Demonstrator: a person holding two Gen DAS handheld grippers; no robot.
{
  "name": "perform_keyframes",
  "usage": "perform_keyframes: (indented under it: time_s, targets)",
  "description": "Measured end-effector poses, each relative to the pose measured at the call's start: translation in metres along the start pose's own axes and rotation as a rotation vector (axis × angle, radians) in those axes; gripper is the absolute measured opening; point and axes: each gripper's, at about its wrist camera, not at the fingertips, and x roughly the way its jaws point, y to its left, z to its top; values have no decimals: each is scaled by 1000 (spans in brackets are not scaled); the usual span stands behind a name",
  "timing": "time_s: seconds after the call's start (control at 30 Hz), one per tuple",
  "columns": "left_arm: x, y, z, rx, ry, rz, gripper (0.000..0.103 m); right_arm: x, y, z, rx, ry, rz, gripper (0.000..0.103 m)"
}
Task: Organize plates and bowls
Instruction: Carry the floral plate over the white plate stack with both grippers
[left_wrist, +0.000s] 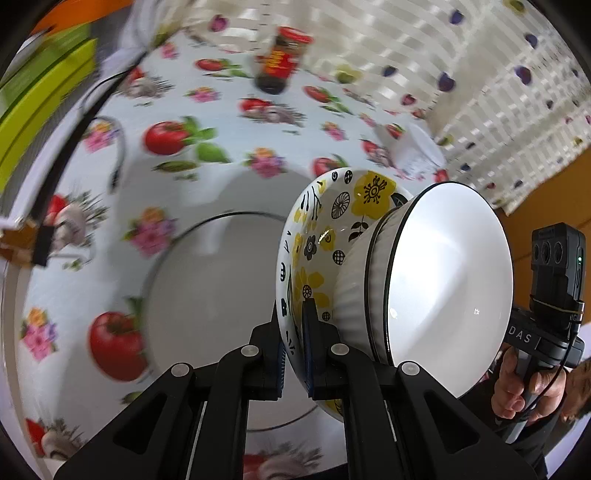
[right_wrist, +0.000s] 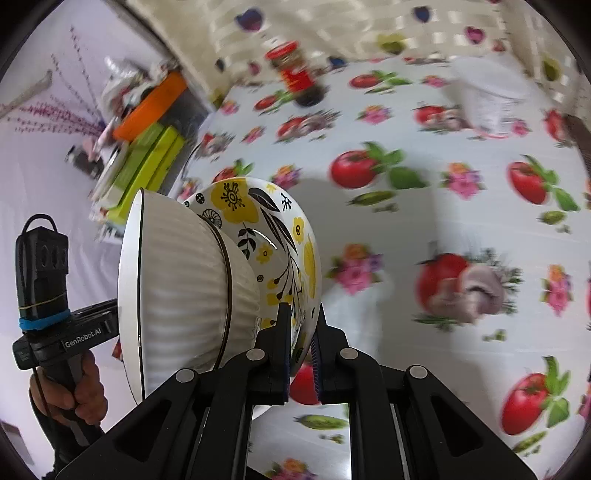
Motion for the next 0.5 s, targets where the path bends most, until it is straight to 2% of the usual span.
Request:
perform_keyframes:
  time_s: [0.3, 0.5]
  targets:
    - [-8, 57, -15, -87, 1, 33, 6, 51, 41, 0, -40, 78, 29, 9]
    - [0, 72, -19, -100, 16, 39, 6, 67, 46, -4, -40, 104, 22, 9]
